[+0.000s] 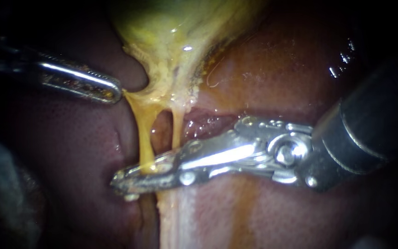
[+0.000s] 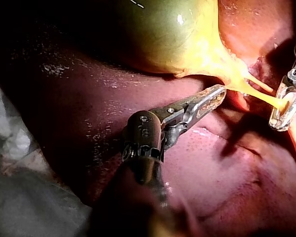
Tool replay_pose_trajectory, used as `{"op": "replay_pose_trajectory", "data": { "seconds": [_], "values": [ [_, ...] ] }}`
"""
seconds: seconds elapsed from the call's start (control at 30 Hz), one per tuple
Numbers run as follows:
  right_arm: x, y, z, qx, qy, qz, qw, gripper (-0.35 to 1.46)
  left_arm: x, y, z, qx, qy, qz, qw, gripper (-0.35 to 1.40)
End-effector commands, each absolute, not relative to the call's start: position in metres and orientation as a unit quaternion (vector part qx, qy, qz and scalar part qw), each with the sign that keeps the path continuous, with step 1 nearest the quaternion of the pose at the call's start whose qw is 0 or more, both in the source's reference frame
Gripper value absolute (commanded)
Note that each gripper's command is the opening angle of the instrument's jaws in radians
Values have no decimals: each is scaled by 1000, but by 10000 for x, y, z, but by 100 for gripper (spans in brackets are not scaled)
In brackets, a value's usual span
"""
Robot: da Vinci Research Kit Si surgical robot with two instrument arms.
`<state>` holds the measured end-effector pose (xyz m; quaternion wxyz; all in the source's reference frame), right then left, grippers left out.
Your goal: Clipping second clip left tube
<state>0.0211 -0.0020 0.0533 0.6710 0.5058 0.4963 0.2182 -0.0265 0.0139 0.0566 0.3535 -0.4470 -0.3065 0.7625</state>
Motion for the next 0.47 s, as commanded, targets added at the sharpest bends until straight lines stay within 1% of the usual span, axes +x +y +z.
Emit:
{"op": "replay_pose_trajectory", "data": {
  "seconds": [0.03, 0.47],
  "values": [
    [210, -20, 535, 506, 496, 218, 671, -35, -265, 139, 567, -447, -306, 763, 354, -35],
    [208, -20, 539, 506, 496, 217, 672, -35, -265, 139, 568, -447, -306, 763, 353, -35]
  ]
}}
